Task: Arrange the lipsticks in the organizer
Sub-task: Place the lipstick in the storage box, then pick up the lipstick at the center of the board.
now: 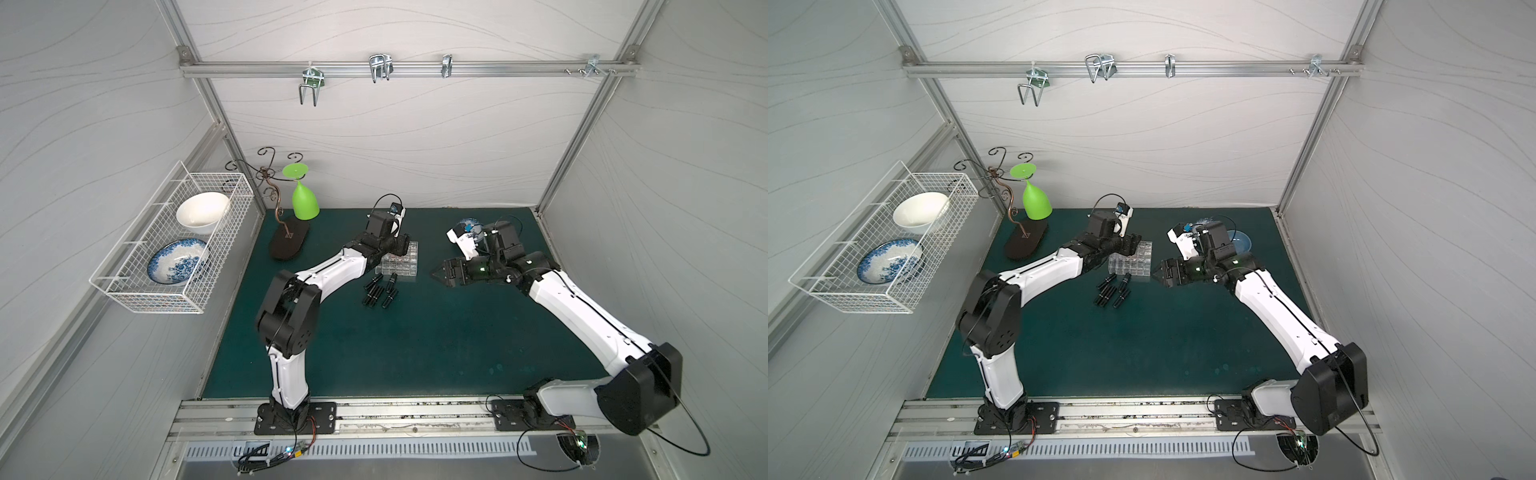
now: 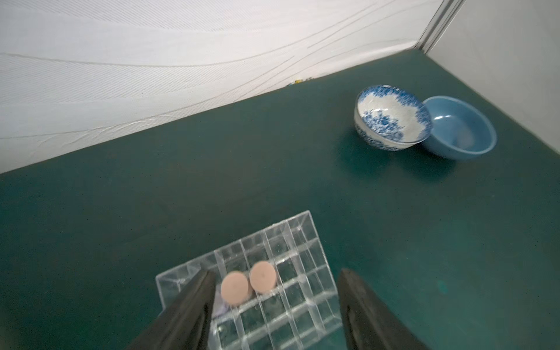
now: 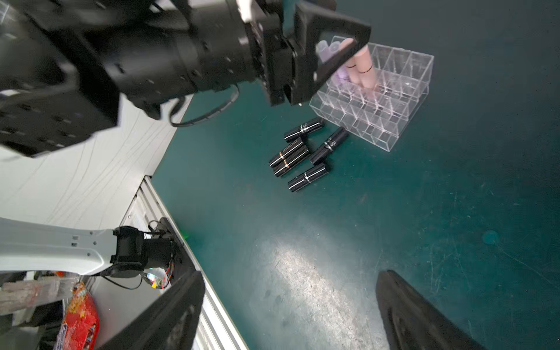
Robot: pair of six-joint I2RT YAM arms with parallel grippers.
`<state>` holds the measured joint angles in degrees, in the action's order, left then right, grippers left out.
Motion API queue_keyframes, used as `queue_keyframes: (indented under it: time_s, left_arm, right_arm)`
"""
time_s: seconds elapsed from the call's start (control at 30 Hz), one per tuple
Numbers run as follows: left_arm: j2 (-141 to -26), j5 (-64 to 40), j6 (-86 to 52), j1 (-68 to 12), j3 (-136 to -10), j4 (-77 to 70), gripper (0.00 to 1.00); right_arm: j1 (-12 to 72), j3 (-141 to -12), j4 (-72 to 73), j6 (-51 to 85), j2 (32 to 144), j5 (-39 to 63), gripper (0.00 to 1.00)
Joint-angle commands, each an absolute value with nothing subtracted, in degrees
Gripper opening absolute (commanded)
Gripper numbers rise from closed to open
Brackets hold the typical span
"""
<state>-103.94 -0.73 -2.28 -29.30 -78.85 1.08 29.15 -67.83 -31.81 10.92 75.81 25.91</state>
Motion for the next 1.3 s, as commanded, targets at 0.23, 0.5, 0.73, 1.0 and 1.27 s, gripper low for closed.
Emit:
queue_keyframes:
  time_s: [0.23,0.5,0.73,1.0,1.27]
  left_arm:
    - [-84.03,-0.41,-10.34,-30.67,-68.3,27.74,0.57]
    - [-87.41,-1.66,-12.12,-33.0,-62.5,27.16,0.6]
    - [-95.38,-2.96,-12.04,-33.39,-66.86,28.23,0.6]
    - [-100.9,-3.92,-12.24,-34.28,-68.86,28.48,0.58]
    - [-104.25,-4.21,-12.16,-35.19,-71.13,28.3,0.53]
  right_arm:
    - [29.61,-68.49,-34.06,10.56,75.99,21.59,0.9]
    - [29.62,-67.04,-33.13,11.59,75.43,22.15,0.88]
    - [29.31,-66.42,-33.13,11.18,75.42,22.26,0.87]
    - [28.31,-65.79,-33.0,10.4,75.68,23.28,0.85]
    - [28.26,-65.73,-33.22,10.35,74.83,23.31,0.83]
